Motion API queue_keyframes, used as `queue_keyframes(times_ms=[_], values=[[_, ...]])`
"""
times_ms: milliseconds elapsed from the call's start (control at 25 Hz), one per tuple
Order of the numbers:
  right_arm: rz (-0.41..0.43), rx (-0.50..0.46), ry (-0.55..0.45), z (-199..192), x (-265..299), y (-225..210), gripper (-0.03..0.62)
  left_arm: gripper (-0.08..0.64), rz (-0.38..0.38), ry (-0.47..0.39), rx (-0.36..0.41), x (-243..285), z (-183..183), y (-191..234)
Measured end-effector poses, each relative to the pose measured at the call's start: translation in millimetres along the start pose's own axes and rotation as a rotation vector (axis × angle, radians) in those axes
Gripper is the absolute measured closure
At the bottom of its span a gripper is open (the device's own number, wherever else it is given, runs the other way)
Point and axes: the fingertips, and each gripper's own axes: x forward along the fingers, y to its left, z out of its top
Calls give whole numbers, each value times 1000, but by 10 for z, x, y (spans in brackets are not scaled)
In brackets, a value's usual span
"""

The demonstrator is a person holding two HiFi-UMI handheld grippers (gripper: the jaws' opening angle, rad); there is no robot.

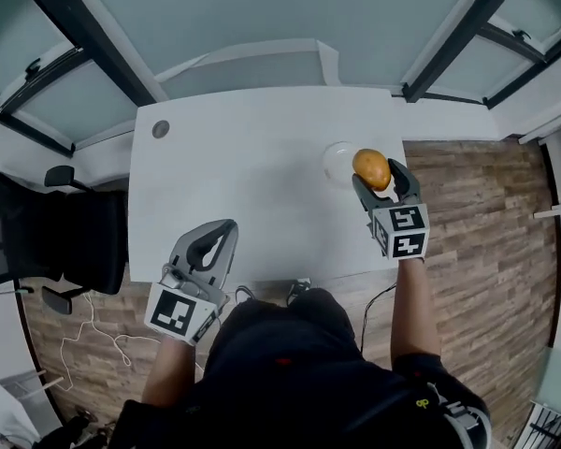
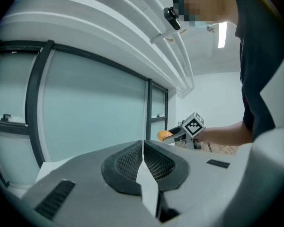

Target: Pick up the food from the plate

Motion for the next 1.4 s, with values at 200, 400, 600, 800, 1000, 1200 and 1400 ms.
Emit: queue_keyframes(times_ms=[200,400,600,800,1000,1200,1400], values=[[-72,66,-171,612,-799,291,235,534,-46,-84,34,-181,388,-30],[-121,75,-296,1010,-1435,650,236,534,-60,-146,69,-415,634,37],[-167,41,-349,1176,-1757,871,236,534,-82,-173,84,-580,727,57],[-186,29,-381,1294,-1898,1001,236,534,-117,-172,89,-635,741,69],[-197,-38,-365,1374,-1893,1104,236,534,-134,-173,84,-644,768,123],[-197,-30,-377,1427,-1908,1122,236,534,-141,-178,88,-664,784,126],[-204,-40,-379,1478,-1891,1135,236,534,-145,-176,95,-666,786,170]])
